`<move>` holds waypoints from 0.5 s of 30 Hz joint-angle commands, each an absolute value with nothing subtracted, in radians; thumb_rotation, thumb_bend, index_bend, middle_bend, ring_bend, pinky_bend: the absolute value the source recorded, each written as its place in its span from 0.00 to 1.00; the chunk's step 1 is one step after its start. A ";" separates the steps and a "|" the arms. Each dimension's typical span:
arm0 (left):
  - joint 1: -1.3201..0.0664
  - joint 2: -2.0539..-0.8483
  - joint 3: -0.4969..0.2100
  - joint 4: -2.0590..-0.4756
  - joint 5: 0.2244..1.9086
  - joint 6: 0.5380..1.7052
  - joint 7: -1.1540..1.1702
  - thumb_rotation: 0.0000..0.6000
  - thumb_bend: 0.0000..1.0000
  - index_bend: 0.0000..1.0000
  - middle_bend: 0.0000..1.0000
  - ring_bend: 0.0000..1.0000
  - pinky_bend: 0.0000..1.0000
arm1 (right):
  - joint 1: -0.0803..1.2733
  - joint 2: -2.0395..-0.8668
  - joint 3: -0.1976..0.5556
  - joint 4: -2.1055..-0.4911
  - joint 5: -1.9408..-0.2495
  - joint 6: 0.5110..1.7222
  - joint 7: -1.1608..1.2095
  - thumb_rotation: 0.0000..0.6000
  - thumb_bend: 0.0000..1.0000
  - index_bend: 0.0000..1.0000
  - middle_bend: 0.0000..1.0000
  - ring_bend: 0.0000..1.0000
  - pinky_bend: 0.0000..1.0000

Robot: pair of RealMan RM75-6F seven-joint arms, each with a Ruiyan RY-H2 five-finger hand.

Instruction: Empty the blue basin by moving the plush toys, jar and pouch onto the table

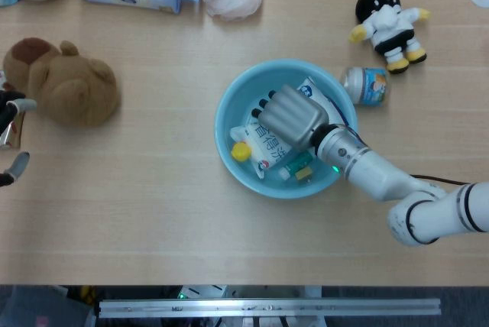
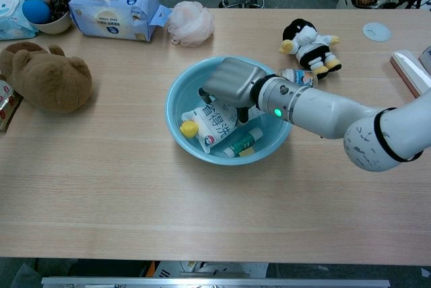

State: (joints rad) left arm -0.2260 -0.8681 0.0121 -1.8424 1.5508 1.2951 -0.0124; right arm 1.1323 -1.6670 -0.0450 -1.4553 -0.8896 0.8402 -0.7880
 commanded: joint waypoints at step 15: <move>-0.231 -0.864 0.007 -1.855 1.550 1.294 -0.004 1.00 0.33 0.22 0.20 0.16 0.25 | 1.040 -1.432 0.010 -1.648 -1.022 0.953 -0.677 1.00 0.22 0.65 0.52 0.57 0.76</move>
